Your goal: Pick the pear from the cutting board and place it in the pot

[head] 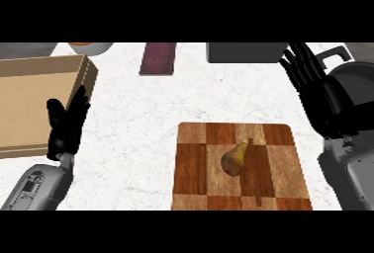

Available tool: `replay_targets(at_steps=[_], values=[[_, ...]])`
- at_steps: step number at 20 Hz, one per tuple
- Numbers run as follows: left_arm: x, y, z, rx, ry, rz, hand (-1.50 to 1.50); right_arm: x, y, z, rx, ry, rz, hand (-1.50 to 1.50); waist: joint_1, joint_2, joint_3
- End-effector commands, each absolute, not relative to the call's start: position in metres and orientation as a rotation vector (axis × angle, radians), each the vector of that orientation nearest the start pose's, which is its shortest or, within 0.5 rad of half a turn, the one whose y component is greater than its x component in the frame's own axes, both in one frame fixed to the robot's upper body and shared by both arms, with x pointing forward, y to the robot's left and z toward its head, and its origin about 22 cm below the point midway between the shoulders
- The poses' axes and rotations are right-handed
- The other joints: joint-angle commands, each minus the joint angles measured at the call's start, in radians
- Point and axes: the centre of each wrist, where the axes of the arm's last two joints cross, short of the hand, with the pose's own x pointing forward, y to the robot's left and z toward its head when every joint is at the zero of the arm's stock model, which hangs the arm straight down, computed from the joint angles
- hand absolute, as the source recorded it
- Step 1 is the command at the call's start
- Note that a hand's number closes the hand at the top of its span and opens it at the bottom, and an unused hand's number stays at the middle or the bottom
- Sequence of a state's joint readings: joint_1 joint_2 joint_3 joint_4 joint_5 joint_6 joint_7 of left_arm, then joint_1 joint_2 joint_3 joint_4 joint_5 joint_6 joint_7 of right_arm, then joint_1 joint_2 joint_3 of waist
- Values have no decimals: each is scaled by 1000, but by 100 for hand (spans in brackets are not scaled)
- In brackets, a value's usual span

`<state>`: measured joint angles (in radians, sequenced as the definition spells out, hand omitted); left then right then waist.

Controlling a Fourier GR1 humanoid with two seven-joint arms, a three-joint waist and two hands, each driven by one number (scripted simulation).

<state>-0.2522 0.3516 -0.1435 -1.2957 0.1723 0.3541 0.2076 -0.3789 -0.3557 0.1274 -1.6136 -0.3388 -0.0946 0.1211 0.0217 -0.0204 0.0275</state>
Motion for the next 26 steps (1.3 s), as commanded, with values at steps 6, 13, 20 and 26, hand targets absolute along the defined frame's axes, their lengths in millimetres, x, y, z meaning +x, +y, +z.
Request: replay_targets(at_steps=[6, 13, 20, 26], values=[[291, 256, 41, 285, -1649, 76, 0, 279, -300, 152, -667, -1926, 148, 150, -109, -26, -37], [260, 241, 13, 186, -1642, 65, 0, 231, -288, 73, -1038, -1626, -8, -150, -87, -8, -38], [251, 240, 13, 141, -1685, 50, 0, 203, -224, 71, -1103, -1559, 97, -150, -39, 9, -38], [243, 229, 6, 119, -1691, 21, 0, 193, -197, 63, -1029, -1123, 355, -150, -11, 19, -39]])
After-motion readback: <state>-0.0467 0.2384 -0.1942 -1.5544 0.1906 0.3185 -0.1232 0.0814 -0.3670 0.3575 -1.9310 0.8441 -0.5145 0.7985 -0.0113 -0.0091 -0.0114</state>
